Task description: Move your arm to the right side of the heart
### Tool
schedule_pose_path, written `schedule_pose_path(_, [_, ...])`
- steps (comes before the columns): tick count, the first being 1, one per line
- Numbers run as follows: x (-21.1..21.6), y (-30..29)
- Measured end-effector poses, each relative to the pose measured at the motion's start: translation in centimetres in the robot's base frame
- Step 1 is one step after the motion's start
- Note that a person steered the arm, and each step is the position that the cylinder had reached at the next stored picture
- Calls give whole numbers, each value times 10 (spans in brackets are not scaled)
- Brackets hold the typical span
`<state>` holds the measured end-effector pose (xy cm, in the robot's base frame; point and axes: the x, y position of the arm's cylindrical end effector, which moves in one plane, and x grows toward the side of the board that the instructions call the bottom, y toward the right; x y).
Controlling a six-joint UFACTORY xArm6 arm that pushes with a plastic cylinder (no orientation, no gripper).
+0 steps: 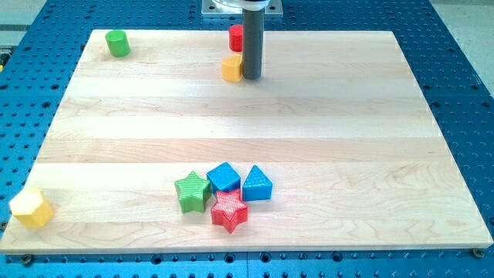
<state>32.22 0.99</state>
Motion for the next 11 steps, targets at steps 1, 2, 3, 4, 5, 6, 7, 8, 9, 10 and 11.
schedule_pose_path(1, [21, -7])
schedule_pose_path(2, [29, -10])
schedule_pose_path(3, [16, 30])
schedule_pose_path(4, [-14, 38])
schedule_pose_path(5, [-25, 37])
schedule_pose_path(6, [-27, 33])
schedule_pose_path(7, [-27, 32])
schedule_pose_path(8, [-27, 32])
schedule_pose_path(9, [-27, 31])
schedule_pose_path(10, [-27, 29])
schedule_pose_path(11, [-27, 27])
